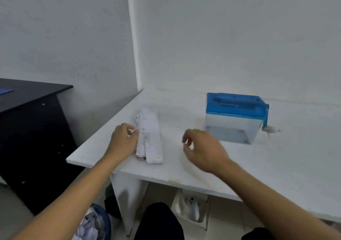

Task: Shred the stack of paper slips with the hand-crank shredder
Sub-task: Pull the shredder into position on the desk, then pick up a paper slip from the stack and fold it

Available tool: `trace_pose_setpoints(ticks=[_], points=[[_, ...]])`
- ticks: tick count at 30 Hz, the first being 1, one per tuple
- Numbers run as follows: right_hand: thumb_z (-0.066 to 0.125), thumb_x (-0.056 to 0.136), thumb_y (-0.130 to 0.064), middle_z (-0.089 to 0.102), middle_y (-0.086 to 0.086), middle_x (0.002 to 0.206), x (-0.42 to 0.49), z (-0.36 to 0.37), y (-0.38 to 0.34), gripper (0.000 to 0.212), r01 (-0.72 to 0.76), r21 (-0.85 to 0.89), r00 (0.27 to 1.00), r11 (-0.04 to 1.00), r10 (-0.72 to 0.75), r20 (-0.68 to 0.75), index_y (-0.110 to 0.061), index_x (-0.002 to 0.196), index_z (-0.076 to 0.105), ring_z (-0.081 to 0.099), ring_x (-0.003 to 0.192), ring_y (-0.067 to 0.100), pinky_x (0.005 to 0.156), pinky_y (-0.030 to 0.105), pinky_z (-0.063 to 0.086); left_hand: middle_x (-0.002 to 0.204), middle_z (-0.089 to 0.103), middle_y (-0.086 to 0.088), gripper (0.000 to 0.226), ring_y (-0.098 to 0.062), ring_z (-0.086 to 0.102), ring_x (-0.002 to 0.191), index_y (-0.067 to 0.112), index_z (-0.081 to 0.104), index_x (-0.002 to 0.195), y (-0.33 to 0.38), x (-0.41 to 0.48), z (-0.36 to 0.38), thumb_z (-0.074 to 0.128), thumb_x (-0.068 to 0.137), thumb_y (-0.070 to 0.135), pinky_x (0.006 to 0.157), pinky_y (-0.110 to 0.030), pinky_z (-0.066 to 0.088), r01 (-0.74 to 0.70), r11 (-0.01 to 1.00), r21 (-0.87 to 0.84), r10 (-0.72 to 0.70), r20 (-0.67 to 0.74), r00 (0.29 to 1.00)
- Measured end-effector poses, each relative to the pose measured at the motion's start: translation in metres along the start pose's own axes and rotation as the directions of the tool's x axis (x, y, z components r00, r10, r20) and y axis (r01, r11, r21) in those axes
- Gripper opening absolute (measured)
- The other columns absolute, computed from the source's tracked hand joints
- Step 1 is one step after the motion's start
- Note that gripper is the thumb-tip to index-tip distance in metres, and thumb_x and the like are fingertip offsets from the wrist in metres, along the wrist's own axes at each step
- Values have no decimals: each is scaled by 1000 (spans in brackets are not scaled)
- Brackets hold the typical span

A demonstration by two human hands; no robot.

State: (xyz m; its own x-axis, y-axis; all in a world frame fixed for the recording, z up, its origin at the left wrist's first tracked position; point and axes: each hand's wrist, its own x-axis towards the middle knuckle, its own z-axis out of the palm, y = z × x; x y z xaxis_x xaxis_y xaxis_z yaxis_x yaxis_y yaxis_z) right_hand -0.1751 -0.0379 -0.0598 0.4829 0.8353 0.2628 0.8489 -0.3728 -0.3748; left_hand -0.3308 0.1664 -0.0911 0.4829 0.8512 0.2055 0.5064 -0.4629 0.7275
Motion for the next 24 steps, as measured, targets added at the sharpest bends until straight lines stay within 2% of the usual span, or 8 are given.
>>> trace_pose_setpoints(ticks=[2,4,7,9,12,17,21,24], points=[[56,94,-46,64,-9,102,12,26,-18,20,-96,106,993,990,87,80,-30,106,60,62,88,11,82,37,57,110,57,3,29,-10,57,90,17,55,124,-7,-6,2,46,104,36,78,-31,42,-9,1000,17,9,15,1000],[54,89,-64,64,-9,96,28,43,-35,37,-194,172,978,966,177,111,-29,101,60,62,84,13,78,36,55,109,58,6,32,-15,59,98,21,53,125,-10,-9,6,46,102,42,85,-38,46,-52,992,117,51,10,999],[52,78,-81,59,-7,79,48,58,-53,60,-275,142,955,951,253,155,-23,91,60,59,73,15,64,32,45,115,58,4,36,-20,55,108,21,52,127,-7,-12,9,52,100,45,96,-42,45,-107,962,250,109,8,994],[64,79,-69,62,-4,82,56,64,-53,50,-319,119,936,940,292,198,-20,92,61,61,75,16,64,33,49,119,59,2,38,-21,54,110,20,50,130,-6,-13,9,53,100,44,97,-42,45,-109,964,243,113,-1,994],[70,86,-41,68,1,86,60,67,-42,25,-390,204,913,898,348,213,-17,89,66,65,76,17,76,37,58,119,59,2,43,-20,53,111,20,46,135,-8,-13,10,53,100,44,99,-40,43,-121,968,222,125,-7,992],[70,78,-67,47,-4,61,57,60,-52,52,-414,298,907,860,364,209,-19,71,50,50,57,13,58,31,38,119,59,2,43,-19,54,107,22,46,131,-9,-12,12,51,100,50,95,-39,45,-125,963,239,128,3,992],[79,81,-40,67,8,98,55,64,-53,29,-446,430,894,785,378,240,-18,89,63,66,92,24,91,43,57,118,59,3,48,-20,55,107,23,46,127,-7,-13,12,47,97,60,92,-38,46,-101,961,258,101,11,995],[77,85,-34,69,-1,103,52,69,-47,19,-433,565,899,702,379,219,-27,91,61,69,92,19,88,41,60,117,59,4,46,-19,55,104,23,46,124,-7,-12,13,47,97,60,90,-36,46,-98,955,281,99,12,995]])
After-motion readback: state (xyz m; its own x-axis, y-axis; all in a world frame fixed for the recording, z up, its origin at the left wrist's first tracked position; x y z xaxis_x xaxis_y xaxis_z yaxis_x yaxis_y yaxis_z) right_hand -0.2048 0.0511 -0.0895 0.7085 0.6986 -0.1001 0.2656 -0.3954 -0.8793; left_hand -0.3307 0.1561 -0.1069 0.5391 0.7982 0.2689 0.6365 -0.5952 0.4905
